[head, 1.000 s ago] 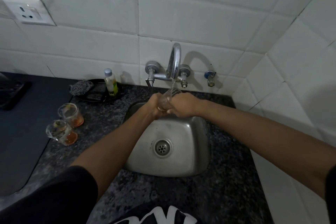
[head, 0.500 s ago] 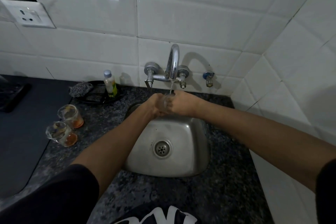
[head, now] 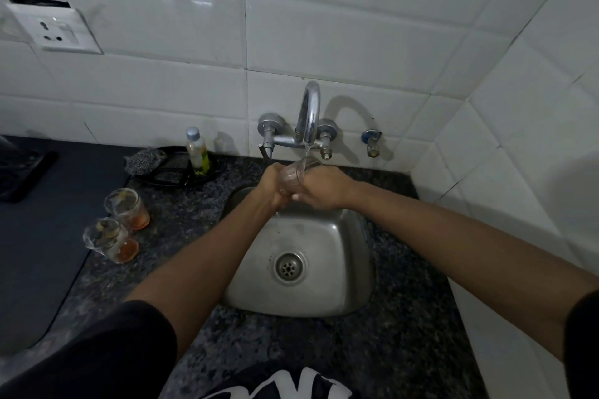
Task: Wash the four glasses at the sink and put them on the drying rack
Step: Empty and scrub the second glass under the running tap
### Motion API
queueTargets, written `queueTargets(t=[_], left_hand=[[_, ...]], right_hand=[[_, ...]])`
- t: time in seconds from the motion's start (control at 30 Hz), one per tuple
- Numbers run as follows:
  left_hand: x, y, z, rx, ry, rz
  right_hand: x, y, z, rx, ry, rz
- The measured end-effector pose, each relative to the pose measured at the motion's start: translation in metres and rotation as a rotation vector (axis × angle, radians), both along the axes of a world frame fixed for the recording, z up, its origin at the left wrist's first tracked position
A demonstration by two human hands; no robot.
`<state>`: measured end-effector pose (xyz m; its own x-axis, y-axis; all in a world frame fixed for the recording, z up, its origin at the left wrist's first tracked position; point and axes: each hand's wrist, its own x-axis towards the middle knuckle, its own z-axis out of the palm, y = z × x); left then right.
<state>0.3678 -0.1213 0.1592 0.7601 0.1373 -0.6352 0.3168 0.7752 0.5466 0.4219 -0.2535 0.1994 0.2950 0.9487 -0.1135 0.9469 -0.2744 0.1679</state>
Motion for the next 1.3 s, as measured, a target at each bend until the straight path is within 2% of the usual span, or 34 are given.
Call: queueTargets(t=[0.03, 0.07, 0.17, 0.23, 0.27, 0.33, 0.37, 0.4, 0.5, 0.6, 0.63, 0.73, 0.8, 0.87, 0.93, 1.0, 1.07, 1.13, 1.2, 1.3], left_hand=[[-0.002, -0.001, -0.001, -0.013, 0.009, 0.028], [-0.002, 0.001, -0.005, -0.007, 0.019, 0.013], [-0.002, 0.004, -0.004, 0.037, 0.078, -0.088], [0.000, 0.004, -0.001, 0.036, 0.045, -0.116], [0.001, 0.004, 0.000, 0.031, 0.026, -0.100], [0.004, 0.004, -0.004, 0.001, -0.004, -0.033], [0.004, 0.003, -0.006, -0.013, -0.011, -0.017], [0.002, 0.003, -0.006, 0.001, -0.006, -0.026], [0.000, 0.003, -0.010, 0.013, 0.034, -0.091], [0.002, 0.008, -0.009, 0.052, 0.048, -0.161], [0.002, 0.008, -0.007, 0.052, 0.030, -0.147], [0.003, 0.006, -0.006, 0.006, -0.004, -0.064], [0.004, 0.006, -0.011, 0.002, 0.010, -0.063], [0.000, 0.005, -0.010, 0.012, 0.025, -0.095], [0.002, 0.008, -0.008, 0.023, 0.034, -0.139], [0.005, 0.007, -0.003, 0.024, 0.021, -0.123], [0.008, 0.007, -0.005, 0.015, -0.009, -0.061], [0.007, 0.004, -0.007, -0.018, -0.038, -0.035], [0.005, 0.004, -0.009, -0.038, -0.015, -0.026], [0.007, 0.008, -0.009, -0.026, -0.005, -0.114]], right_hand=[[-0.001, 0.002, -0.002, -0.055, 0.018, -0.052], [-0.002, 0.001, 0.001, -0.121, -0.008, -0.013], [0.003, 0.001, 0.010, -0.262, -0.261, 0.273], [0.012, 0.001, 0.007, -0.277, -0.367, 0.339], [0.007, 0.000, 0.005, -0.228, -0.344, 0.266], [0.001, 0.002, -0.001, -0.073, -0.161, 0.056], [-0.006, 0.004, 0.000, -0.051, -0.062, -0.046], [-0.006, 0.006, 0.002, -0.123, -0.037, -0.083], [-0.003, 0.001, 0.014, -0.196, -0.087, 0.059], [0.005, -0.002, 0.012, -0.258, -0.421, 0.269], [0.005, -0.001, 0.007, -0.249, -0.427, 0.270], [-0.009, 0.006, 0.006, -0.168, -0.127, -0.024], [-0.008, 0.008, 0.005, -0.154, -0.055, -0.057], [-0.006, 0.004, 0.013, -0.191, -0.115, 0.030], [0.000, 0.003, 0.012, -0.192, -0.279, 0.188], [0.003, 0.002, 0.006, -0.173, -0.346, 0.200], [-0.002, 0.005, -0.001, -0.098, -0.172, 0.044], [-0.003, 0.007, -0.003, -0.139, -0.068, -0.013], [0.001, 0.004, 0.003, -0.184, -0.124, 0.061], [0.008, -0.001, 0.007, -0.227, -0.379, 0.254]])
